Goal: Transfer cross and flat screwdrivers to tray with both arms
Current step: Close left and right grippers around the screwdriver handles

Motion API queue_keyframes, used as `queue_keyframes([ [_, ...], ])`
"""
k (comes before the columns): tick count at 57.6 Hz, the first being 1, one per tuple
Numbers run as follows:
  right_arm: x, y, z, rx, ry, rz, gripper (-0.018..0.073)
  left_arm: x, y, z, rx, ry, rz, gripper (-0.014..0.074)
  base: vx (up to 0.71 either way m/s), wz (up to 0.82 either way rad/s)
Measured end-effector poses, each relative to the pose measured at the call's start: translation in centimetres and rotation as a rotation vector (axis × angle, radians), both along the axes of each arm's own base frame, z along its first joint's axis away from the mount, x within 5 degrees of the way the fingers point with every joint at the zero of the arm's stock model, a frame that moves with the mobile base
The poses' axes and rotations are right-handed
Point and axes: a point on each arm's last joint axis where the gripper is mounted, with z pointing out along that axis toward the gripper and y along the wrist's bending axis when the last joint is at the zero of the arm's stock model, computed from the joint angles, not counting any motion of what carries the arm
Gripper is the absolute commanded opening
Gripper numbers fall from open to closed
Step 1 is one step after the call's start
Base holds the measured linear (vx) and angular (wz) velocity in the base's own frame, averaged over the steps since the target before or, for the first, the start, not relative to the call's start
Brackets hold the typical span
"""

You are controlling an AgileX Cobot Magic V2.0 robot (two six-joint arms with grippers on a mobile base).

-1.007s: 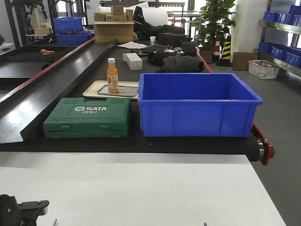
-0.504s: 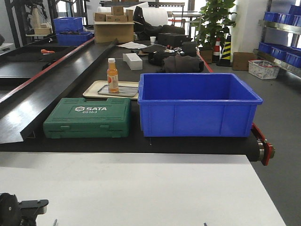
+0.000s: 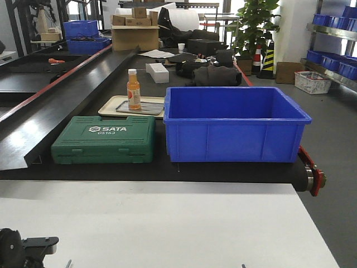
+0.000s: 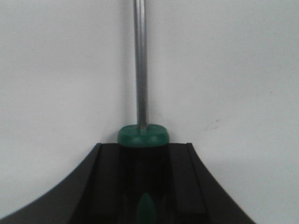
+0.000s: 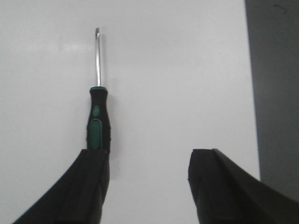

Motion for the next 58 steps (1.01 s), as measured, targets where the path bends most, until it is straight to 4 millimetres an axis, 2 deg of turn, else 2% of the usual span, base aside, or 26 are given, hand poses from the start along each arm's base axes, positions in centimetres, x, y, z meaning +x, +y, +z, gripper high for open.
queue_keyframes([
  [12, 4.3, 0.7, -0.6, 0.054, 0.081, 0.074, 0.044, 0.0, 0.0, 0.2, -0.001, -0.009, -0.001, -0.0001, 0.0, 0.0],
  [15, 6.0, 0.8, -1.4, 0.056, 0.123, 0.086, 0.044, 0.0, 0.0, 0.2, -0.003, -0.009, 0.001, -0.0001, 0.0, 0.0],
  [19, 7.2, 1.2, -2.2, 0.049, 0.156, 0.105, 0.044, 0.0, 0.0, 0.2, -0.003, -0.009, 0.001, -0.0001, 0.0, 0.0],
  [23, 8.5, 2.4, -3.3, 0.025, 0.194, 0.157, 0.044, 0.0, 0.0, 0.2, -0.003, -0.009, 0.001, -0.0001, 0.0, 0.0],
  [29, 9.7, 4.4, -4.9, -0.02, 0.242, 0.201, 0.044, 0.0, 0.0, 0.2, -0.004, -0.008, 0.002, -0.0001, 0.0, 0.0],
  [40, 11.5, 7.4, -8.1, -0.098, 0.331, 0.156, 0.044, 0.0, 0.0, 0.2, -0.005, -0.008, 0.003, -0.0001, 0.0, 0.0],
  [48, 12.2, 8.7, -10.1, -0.122, 0.376, 0.156, 0.044, 0.0, 0.0, 0.2, -0.005, -0.008, 0.003, -0.0001, 0.0, 0.0],
  [58, 12.7, 8.9, -12.4, -0.14, 0.429, 0.133, 0.044, 0.0, 0.0, 0.2, -0.005, -0.009, 0.004, -0.0001, 0.0, 0.0],
])
